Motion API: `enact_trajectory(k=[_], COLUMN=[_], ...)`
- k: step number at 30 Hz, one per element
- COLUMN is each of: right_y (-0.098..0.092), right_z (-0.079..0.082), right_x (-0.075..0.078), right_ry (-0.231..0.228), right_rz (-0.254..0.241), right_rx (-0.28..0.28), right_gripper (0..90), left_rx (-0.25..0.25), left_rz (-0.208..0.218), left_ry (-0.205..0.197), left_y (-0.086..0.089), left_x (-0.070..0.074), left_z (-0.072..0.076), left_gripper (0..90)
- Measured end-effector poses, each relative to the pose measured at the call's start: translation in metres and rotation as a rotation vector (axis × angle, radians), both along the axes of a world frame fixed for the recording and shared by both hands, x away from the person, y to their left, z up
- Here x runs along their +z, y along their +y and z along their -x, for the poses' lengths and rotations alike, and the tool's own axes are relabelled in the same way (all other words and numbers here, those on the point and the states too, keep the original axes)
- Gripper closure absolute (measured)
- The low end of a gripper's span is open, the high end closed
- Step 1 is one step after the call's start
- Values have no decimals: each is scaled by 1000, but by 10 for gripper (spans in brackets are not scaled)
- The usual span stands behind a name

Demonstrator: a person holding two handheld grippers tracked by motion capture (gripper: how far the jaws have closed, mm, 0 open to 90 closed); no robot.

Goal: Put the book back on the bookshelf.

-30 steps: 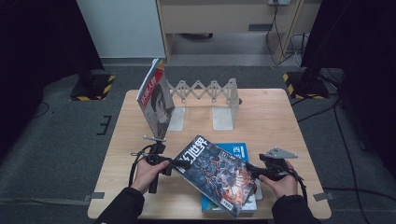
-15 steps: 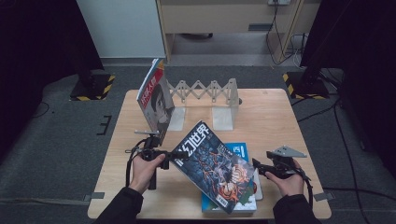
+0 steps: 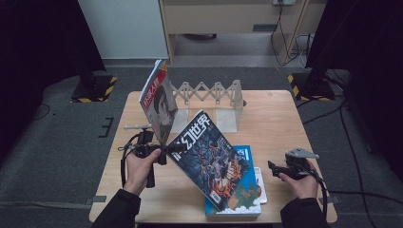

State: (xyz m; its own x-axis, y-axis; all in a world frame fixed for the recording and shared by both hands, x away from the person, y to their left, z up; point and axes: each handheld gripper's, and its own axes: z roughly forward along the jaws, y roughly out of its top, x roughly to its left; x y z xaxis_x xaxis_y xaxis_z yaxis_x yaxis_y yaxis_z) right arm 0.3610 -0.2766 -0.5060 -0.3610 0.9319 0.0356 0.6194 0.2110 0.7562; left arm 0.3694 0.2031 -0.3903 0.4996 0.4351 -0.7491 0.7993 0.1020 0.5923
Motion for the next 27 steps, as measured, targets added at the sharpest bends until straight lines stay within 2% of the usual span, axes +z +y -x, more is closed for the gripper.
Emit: enact_trajectory(k=[1, 2, 3, 4, 6, 7, 10, 11, 16, 18, 19, 21, 22, 26, 27], right_y=[0, -4, -4, -8, -9, -11, -12, -12, -14, -15, -16, -16, -16, -15, -15], right_z=[0, -3, -3, -5, -6, -8, -9, -9, -10, -11, -11, -11, -10, -9, -9], right_x=[0, -5, -5, -9, -11, -15, -18, -18, -23, -26, -27, -27, -29, -32, -32], right_ry=[0, 23, 23, 43, 52, 75, 78, 78, 99, 92, 100, 101, 87, 68, 61], right_rz=[0, 18, 18, 28, 33, 41, 55, 55, 83, 88, 71, 70, 63, 52, 53], right_rx=[0, -11, -11, -19, -22, -26, -35, -35, -40, -47, -60, -63, -68, -70, -71], right_gripper=[201, 190, 190, 185, 183, 178, 166, 166, 139, 117, 96, 89, 62, 41, 35], left_rx=[0, 1, 4, 16, 36, 49, 90, 90, 150, 176, 189, 212, 234, 269, 279], left_rz=[0, 28, 34, 30, 18, 17, 29, 29, 3, -7, -8, -12, -27, -53, -71], left_ry=[0, -4, -12, -23, -52, -60, -89, -89, -168, -192, -200, -217, -234, -260, -270], left_y=[0, 1, 2, 3, 7, 10, 22, 22, 36, 41, 44, 48, 51, 53, 53], left_x=[0, 4, 8, 12, 18, 20, 30, 30, 51, 58, 61, 67, 71, 78, 81], left_z=[0, 1, 1, 2, 3, 4, 3, 3, 6, 7, 6, 5, 2, -2, -4], left_gripper=[818, 818, 818, 818, 818, 818, 818, 817, 818, 818, 818, 818, 818, 818, 818])
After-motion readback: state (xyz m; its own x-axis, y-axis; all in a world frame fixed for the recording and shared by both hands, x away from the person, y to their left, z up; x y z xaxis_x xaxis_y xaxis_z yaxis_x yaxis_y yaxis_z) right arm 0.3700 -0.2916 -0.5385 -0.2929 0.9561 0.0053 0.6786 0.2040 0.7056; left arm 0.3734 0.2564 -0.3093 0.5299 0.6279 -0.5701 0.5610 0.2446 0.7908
